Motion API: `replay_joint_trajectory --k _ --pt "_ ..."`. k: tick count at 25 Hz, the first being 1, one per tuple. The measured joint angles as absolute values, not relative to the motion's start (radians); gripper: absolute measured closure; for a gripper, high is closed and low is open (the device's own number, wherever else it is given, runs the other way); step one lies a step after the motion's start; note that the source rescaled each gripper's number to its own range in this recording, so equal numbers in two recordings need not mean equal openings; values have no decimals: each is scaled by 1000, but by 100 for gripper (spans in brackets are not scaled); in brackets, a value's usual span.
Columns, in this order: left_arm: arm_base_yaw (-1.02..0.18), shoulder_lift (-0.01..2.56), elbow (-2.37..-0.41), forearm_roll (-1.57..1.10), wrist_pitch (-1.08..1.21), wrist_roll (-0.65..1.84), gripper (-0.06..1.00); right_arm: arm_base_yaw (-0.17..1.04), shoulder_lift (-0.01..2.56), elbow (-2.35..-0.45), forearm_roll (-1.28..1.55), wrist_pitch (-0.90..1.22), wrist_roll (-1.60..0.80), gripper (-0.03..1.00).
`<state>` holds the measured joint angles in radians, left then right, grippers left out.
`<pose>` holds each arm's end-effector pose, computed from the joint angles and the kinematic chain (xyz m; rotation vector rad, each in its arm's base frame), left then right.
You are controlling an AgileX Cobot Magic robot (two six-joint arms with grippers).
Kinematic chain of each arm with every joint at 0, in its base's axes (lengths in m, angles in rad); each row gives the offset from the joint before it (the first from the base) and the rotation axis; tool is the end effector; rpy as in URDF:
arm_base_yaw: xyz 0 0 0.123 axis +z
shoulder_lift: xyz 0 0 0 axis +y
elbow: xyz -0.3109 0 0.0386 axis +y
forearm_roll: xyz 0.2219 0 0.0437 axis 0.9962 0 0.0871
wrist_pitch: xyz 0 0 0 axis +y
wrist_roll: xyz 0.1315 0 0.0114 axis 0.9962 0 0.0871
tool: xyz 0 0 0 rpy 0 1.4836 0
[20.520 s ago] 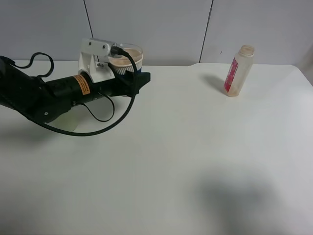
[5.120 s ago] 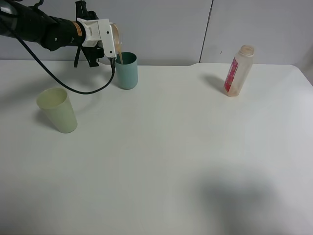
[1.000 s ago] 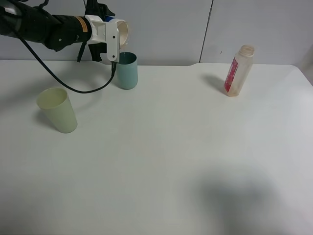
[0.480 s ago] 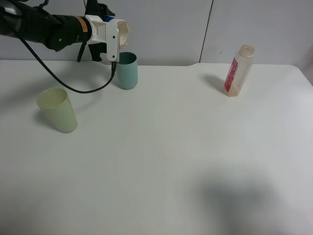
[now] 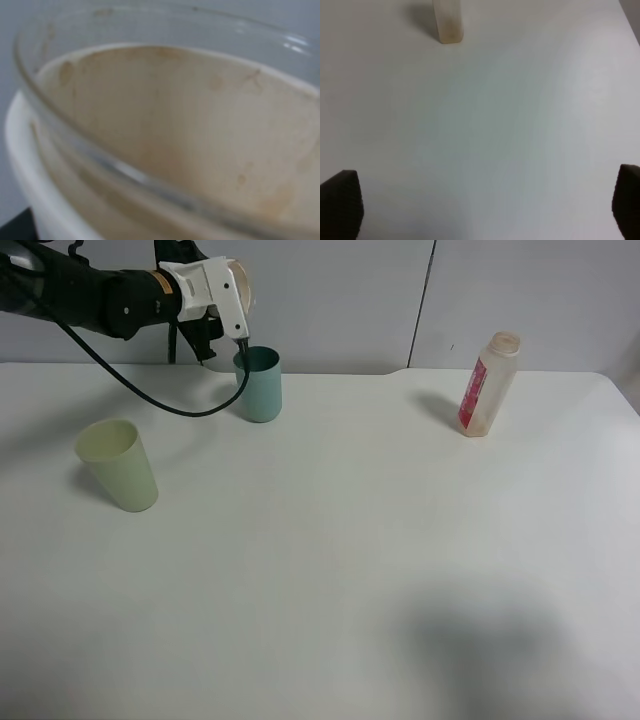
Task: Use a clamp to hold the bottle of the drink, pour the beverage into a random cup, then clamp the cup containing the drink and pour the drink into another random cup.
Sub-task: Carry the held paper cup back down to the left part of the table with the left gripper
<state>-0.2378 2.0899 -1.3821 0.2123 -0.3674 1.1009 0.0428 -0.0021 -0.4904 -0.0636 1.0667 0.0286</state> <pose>0.4952 -0.1303 0.2287 1.3488 1.3160 0.6709 -0.0193 -0.0082 0.2427 -0.0117 2.0562 -0.0321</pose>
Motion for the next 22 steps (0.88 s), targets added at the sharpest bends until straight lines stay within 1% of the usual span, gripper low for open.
replay_joint_trajectory --k 3,6,11,16,22 --pt "-238 2090 -1382 66 -367 1096 94 43 -2 -490 -64 1067 29 -3" --pt "-238 2090 -1382 24 -365 1079 94 43 -2 -490 -64 1067 29 -3" --pt "-238 2071 -1382 -75 -335 943 94 43 -2 -490 -64 1067 29 -3" --pt "-238 2038 -1382 -87 -321 861 94 43 -2 -490 -64 1067 29 -3" --pt "-235 2001 -1382 -91 -250 749 94 43 -2 -490 -64 1067 29 -3"
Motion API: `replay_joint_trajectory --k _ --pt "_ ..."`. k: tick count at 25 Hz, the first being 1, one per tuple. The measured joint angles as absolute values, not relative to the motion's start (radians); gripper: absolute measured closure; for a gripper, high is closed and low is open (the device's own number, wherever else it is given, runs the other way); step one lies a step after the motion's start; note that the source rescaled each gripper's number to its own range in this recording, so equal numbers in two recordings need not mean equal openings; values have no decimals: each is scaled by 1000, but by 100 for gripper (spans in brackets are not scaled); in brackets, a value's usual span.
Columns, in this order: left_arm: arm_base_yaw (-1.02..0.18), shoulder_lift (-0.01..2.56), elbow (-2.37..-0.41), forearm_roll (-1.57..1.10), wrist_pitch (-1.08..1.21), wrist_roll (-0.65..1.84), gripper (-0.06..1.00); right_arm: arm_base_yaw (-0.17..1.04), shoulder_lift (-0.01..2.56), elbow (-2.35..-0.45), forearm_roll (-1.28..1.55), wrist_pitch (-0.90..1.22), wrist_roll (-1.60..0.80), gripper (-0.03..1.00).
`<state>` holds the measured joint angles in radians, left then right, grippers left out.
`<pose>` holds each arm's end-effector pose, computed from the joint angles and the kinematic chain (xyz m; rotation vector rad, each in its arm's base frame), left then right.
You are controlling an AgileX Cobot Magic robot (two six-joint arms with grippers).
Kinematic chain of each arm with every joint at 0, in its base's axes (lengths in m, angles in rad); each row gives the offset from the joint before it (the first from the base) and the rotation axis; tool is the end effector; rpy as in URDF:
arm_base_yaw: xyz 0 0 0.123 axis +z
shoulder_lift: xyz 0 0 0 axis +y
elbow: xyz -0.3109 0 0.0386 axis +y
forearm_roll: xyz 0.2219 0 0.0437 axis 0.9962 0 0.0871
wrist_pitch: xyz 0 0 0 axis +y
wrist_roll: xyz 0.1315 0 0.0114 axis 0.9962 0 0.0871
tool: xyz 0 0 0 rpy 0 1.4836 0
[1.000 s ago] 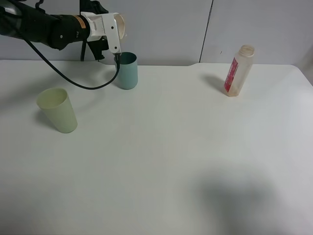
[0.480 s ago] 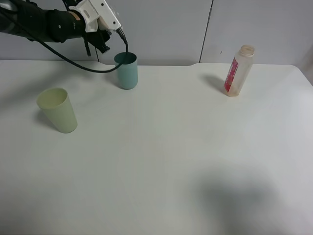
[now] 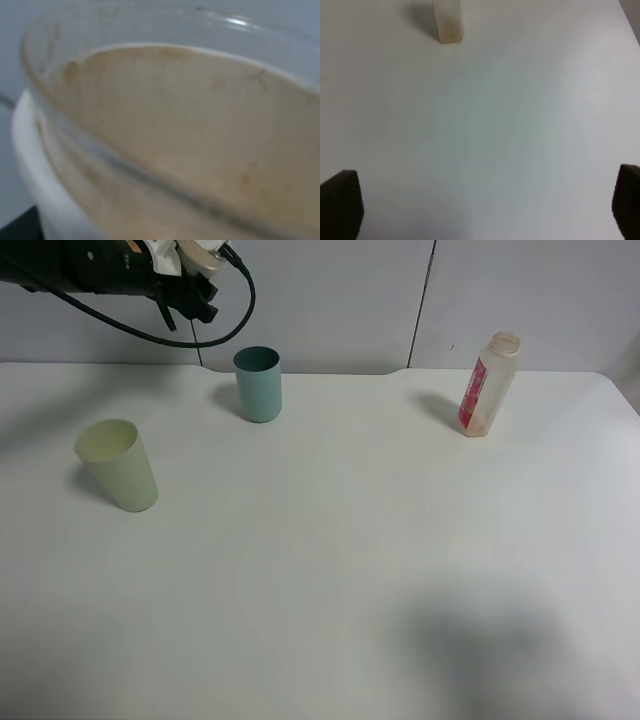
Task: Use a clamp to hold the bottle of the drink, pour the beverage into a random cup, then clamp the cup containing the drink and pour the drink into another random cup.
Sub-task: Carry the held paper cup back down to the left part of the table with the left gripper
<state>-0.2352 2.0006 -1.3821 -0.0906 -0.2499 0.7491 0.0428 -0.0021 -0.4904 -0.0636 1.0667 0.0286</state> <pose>0.4845 -0.1131 0.2596 0.7941 1.6875 0.3166 -0.0193 -0.0082 0.2427 -0.0117 2.0562 -0.0321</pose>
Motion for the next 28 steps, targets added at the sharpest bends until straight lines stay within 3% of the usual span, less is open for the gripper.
replay_joint_trajectory --k 12,19,28 --pt "-147 1920 -1382 -93 24 564 94 43 -2 -490 -64 1067 29 -3" --pt "-140 1862 -1295 -46 -7 491 94 43 -2 -490 -64 1067 29 -3" --pt "-112 1838 -1173 206 -172 124 94 43 -2 -490 -64 1067 29 -3"
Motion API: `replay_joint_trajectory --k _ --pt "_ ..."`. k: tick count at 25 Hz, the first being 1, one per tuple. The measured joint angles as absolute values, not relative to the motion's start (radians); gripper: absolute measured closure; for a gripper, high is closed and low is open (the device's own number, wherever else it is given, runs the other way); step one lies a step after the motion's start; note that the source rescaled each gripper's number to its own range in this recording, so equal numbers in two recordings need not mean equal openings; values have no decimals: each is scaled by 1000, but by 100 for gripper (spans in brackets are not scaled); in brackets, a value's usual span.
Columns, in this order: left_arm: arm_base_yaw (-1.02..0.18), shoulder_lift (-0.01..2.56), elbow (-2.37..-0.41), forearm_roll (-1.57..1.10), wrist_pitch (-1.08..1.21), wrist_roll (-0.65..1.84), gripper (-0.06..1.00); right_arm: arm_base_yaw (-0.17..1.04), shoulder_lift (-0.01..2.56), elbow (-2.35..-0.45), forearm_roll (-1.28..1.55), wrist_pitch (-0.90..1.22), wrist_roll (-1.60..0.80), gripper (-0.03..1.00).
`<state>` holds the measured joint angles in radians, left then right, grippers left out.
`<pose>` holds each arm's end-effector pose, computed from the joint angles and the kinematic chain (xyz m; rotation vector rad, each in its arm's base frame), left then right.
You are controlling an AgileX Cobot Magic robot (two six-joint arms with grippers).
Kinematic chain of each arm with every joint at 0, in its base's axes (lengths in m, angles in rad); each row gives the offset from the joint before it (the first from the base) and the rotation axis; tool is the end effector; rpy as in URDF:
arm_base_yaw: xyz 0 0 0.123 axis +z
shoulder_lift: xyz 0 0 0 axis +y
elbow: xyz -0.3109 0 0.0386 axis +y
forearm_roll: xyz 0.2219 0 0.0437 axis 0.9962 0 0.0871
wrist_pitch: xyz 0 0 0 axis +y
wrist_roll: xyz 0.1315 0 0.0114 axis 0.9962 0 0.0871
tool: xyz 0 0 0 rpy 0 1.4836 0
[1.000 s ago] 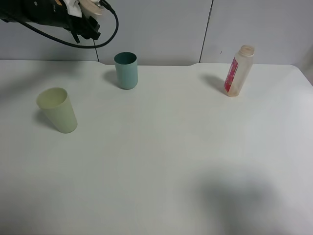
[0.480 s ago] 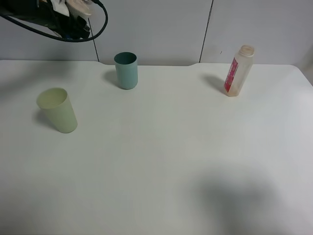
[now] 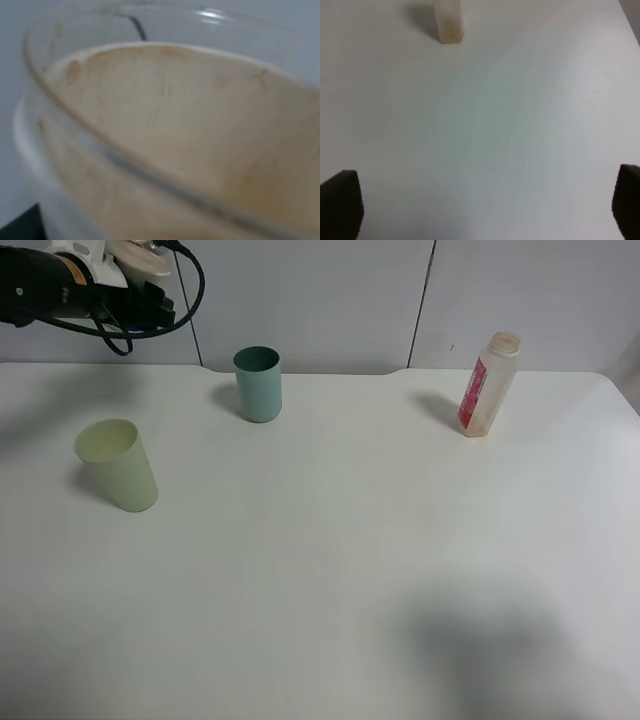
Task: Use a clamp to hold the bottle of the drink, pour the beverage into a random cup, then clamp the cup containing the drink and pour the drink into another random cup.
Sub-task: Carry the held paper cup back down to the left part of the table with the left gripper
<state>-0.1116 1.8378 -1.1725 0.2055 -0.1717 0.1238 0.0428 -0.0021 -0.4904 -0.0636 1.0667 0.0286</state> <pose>0.4385 -0.0538 0.2574 0.4526 1.9296 0.1049 -0.0193 -0.0082 0.2427 -0.0117 2.0562 -0.0321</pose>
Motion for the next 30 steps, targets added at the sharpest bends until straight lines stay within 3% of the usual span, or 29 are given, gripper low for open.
replay_joint_trajectory --k 5,10,30 --pt "-102 1836 -1114 312 -342 -9 94 43 -2 -490 -64 1067 29 -3" --pt "-11 1843 -1100 355 -548 -69 94 43 -2 -490 -64 1067 29 -3" --pt "150 2072 -1099 497 -894 -244 94 43 -2 -490 -64 1067 29 -3"
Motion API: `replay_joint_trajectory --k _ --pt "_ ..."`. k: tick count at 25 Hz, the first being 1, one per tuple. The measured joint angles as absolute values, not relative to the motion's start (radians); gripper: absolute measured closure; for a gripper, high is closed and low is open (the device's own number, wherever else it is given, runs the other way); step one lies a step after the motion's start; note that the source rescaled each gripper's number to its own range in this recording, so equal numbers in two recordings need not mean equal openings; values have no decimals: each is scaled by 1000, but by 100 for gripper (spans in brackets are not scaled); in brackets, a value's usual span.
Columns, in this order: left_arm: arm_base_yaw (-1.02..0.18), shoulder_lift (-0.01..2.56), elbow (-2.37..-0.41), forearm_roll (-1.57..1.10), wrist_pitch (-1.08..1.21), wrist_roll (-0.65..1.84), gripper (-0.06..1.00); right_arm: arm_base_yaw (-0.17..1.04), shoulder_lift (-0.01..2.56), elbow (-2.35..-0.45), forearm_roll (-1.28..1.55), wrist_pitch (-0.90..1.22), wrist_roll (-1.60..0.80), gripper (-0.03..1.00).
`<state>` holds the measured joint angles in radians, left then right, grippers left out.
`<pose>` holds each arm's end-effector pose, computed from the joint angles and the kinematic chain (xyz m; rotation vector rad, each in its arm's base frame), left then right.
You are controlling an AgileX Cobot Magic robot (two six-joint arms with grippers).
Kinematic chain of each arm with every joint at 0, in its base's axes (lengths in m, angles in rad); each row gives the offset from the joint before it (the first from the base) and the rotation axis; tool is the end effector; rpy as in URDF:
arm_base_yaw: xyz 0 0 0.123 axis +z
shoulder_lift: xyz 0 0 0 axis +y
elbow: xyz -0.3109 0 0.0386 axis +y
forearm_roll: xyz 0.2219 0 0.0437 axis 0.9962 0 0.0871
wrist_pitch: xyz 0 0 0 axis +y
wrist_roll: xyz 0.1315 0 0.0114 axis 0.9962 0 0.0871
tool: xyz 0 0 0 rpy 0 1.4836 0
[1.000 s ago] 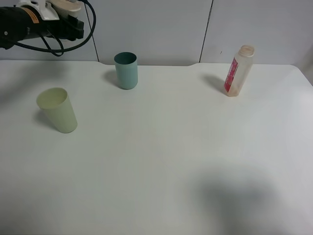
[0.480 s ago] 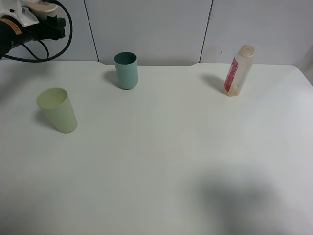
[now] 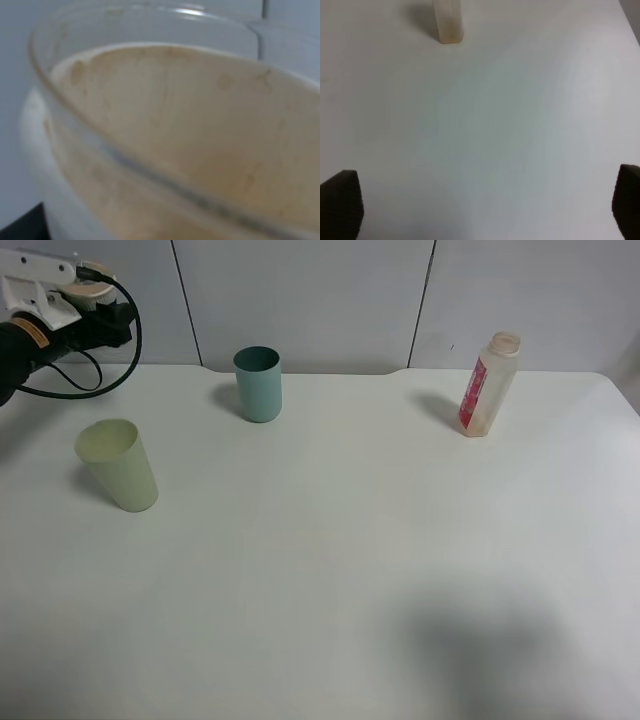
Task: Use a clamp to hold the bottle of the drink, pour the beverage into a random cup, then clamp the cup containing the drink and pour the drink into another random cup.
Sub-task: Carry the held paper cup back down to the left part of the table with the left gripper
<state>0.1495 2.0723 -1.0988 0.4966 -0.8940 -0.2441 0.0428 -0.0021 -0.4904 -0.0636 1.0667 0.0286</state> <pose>0.4687 0.0210 0.2112 0.2378 1.6067 -0.1303 -0.0193 -0.0082 0.2427 -0.0117 2.0562 -0.0321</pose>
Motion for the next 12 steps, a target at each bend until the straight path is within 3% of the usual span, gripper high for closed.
replay_joint_trajectory --k 12 --pt "169 2188 -1099 541 -987 -295 94 43 -2 -490 -64 1067 29 -3"
